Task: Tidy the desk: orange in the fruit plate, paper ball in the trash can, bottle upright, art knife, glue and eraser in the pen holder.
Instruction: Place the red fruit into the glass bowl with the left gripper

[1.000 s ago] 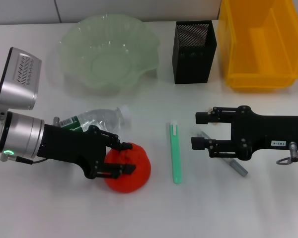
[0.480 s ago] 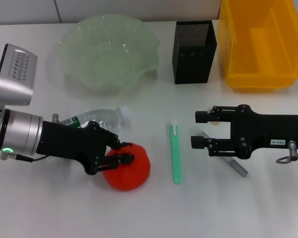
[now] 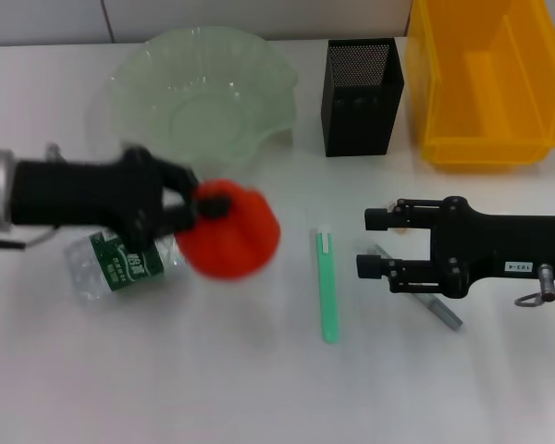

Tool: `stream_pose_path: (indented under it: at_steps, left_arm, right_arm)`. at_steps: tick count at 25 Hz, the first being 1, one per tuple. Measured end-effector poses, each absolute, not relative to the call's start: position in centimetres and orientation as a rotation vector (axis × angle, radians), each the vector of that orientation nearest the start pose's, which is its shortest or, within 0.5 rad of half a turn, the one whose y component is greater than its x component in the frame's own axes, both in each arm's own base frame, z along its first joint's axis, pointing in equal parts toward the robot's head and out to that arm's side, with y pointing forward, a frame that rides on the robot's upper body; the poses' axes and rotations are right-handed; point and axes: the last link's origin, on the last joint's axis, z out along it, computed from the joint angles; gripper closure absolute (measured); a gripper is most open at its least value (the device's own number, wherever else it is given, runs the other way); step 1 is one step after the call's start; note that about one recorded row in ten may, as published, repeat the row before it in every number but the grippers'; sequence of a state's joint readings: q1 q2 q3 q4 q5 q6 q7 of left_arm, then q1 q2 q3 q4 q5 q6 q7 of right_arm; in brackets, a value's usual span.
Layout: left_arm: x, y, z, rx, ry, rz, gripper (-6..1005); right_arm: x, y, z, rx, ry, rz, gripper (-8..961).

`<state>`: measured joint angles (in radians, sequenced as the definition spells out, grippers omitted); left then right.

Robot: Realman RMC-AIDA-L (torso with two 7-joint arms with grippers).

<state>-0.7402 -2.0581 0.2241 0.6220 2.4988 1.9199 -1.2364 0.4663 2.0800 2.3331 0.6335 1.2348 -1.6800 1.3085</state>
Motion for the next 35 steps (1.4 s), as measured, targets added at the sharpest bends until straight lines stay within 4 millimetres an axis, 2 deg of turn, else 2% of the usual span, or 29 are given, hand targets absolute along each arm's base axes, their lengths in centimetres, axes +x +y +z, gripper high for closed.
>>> stream_pose_path:
  at_steps: [1,2,4,6,7,9,11,12,14,17,19,23,24,25,26,29,30,35]
  left_arm:
    - [-23.2,32.7,3.0,-2.940,-0.384,-0.821,840]
    - [-23.2,32.7,3.0,-2.940,-0.384,-0.821,846]
    - [-22.9,33.4,4.1,-2.831,-0.364,-0.917,859]
    - [-22.9,33.4,4.1,-2.831,-0.364,-0.917,872]
    - [-22.2,35.0,5.0,-2.671,-0.344,-1.007,878]
    - [-21.7,36.7,4.6,-2.568,-0.373,-1.029,879]
    - [-21.6,37.1,4.4,-2.545,-0.384,-1.031,880]
    - [-21.5,38.8,3.6,-2.441,-0.457,-1.043,881]
    - [-22.0,40.5,2.9,-2.319,-0.543,-1.022,882]
    - [-22.1,40.8,2.7,-2.294,-0.560,-1.014,884]
    - [-22.8,42.0,1.4,-2.202,-0.617,-0.953,885]
    - [-22.8,42.0,1.4,-2.202,-0.617,-0.953,887]
    - [-23.5,42.6,-0.8,-2.176,-0.622,-0.832,888]
    - [-23.5,42.6,-0.8,-2.176,-0.622,-0.832,884]
    - [-23.7,42.8,-2.4,-2.178,-0.605,-0.744,880]
    - [-23.7,42.8,-2.4,-2.178,-0.605,-0.744,868]
    - [-23.6,42.8,-3.3,-2.190,-0.580,-0.699,864]
    - [-23.8,42.9,-3.9,-2.166,-0.576,-0.670,845]
  right_arm:
    - [25.7,29.6,-1.3,-2.856,0.548,0.832,273]
    - [25.7,29.6,-1.3,-2.856,0.549,0.833,273]
    - [25.7,29.5,-1.3,-2.857,0.550,0.835,273]
    - [25.8,29.5,-1.3,-2.857,0.552,0.836,273]
    - [25.8,29.5,-1.3,-2.857,0.552,0.836,273]
    - [25.8,29.4,-1.4,-2.857,0.555,0.838,273]
    - [25.8,29.4,-1.4,-2.858,0.556,0.840,273]
    - [25.8,29.4,-1.4,-2.858,0.556,0.840,273]
    - [25.7,29.3,-1.5,-2.861,0.556,0.844,273]
    - [25.7,29.3,-1.5,-2.863,0.557,0.847,273]
    - [25.7,29.3,-1.5,-2.863,0.557,0.848,274]
    - [25.7,29.3,-1.5,-2.865,0.554,0.849,274]
    - [25.6,29.3,-1.5,-2.866,0.551,0.849,274]
    - [25.6,29.4,-1.5,-2.867,0.548,0.849,274]
    - [25.5,29.4,-1.5,-2.868,0.545,0.849,274]
    - [25.4,29.6,-1.5,-2.870,0.537,0.849,273]
    - [25.4,29.6,-1.4,-2.870,0.534,0.848,273]
    - [25.3,29.8,-1.4,-2.869,0.528,0.844,273]
